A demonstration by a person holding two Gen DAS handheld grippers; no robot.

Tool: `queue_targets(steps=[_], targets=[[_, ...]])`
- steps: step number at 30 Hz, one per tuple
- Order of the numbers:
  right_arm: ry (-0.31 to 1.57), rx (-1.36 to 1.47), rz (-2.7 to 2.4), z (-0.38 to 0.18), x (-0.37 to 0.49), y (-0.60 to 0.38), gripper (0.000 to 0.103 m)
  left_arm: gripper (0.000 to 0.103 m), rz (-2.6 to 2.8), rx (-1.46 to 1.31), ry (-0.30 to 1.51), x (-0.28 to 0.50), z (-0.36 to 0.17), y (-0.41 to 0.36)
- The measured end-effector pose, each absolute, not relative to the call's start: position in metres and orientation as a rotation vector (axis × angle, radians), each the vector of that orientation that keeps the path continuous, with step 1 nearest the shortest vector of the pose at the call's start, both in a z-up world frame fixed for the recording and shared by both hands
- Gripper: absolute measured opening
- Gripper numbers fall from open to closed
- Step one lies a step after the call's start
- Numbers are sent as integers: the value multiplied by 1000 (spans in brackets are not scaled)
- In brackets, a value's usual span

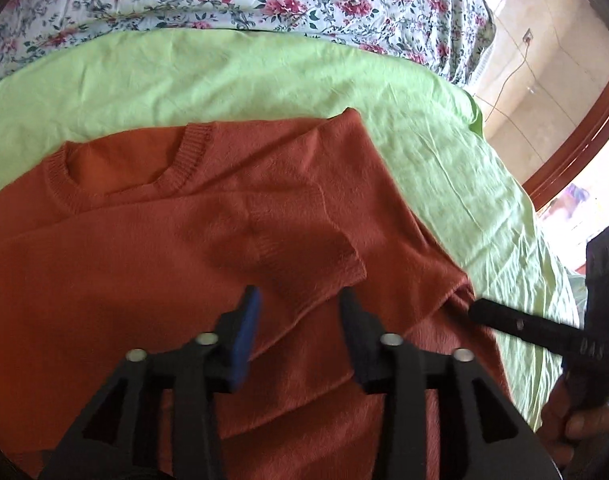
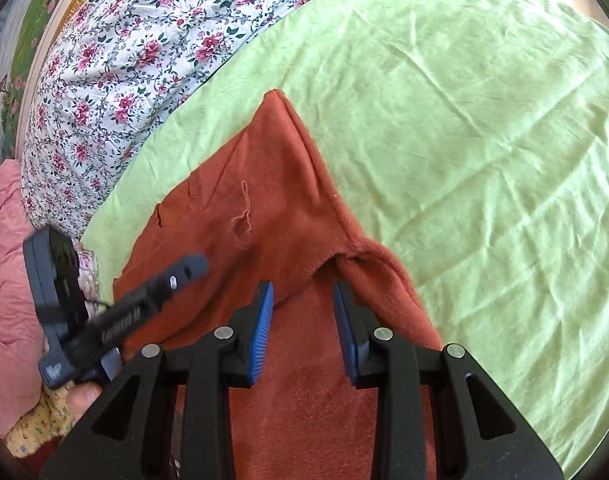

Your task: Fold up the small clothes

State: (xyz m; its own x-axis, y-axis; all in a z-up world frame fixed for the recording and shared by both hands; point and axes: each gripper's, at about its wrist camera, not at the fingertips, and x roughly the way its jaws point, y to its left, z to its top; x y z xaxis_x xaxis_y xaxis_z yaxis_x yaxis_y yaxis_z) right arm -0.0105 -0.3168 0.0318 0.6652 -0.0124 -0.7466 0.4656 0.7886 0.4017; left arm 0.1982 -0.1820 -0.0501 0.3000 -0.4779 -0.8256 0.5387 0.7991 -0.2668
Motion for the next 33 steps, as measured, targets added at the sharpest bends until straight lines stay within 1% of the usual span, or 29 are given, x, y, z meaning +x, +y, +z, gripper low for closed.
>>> queue_targets(steps=[1,2,4,6,9,11,14,17,20,21,22,23,24,25,26,28,30,33], targets=[[812,623,-276,32,-6,-315,33,56,-671,74,1074,193,-48,-173],[815,619,-266,32,-1,-312,34,56,-672,74,1078,188,-47,-164],[819,617,-244,31,7,-307,43,58,-660,72,1080,180,-42,-141],[826,616,-213,29,21,-300,46,59,-607,82,1072,174,-36,-108],[834,604,-186,27,39,-293,46,59,-465,75,1074,171,-33,-51],[840,602,-180,22,51,-290,46,59,-329,29,1082,170,-34,1],[875,624,-197,9,70,-293,46,59,-162,-33,1091,171,-41,59],[889,650,-191,0,83,-292,46,59,-66,-62,1123,178,-57,93],[888,655,-183,-5,95,-290,46,58,-19,-34,1132,192,-72,97],[895,651,-187,-5,98,-289,34,56,-6,-36,1136,198,-78,96],[907,642,-187,-4,102,-288,7,56,-1,-36,1139,199,-81,98],[910,635,-173,1,105,-286,7,56,17,-28,1137,202,-84,96],[871,626,-151,14,103,-284,7,55,31,-26,1129,204,-84,95],[822,616,-126,28,99,-282,7,53,42,-32,1123,206,-83,95],[743,613,-91,51,90,-282,7,52,49,-42,1118,206,-82,96],[653,593,-114,78,71,-290,7,52,57,-54,1115,201,-79,103],[660,560,-207,77,59,-311,7,52,45,-88,1117,199,-80,105],[756,601,-250,43,56,-333,7,48,57,-93,1123,197,-80,104]])
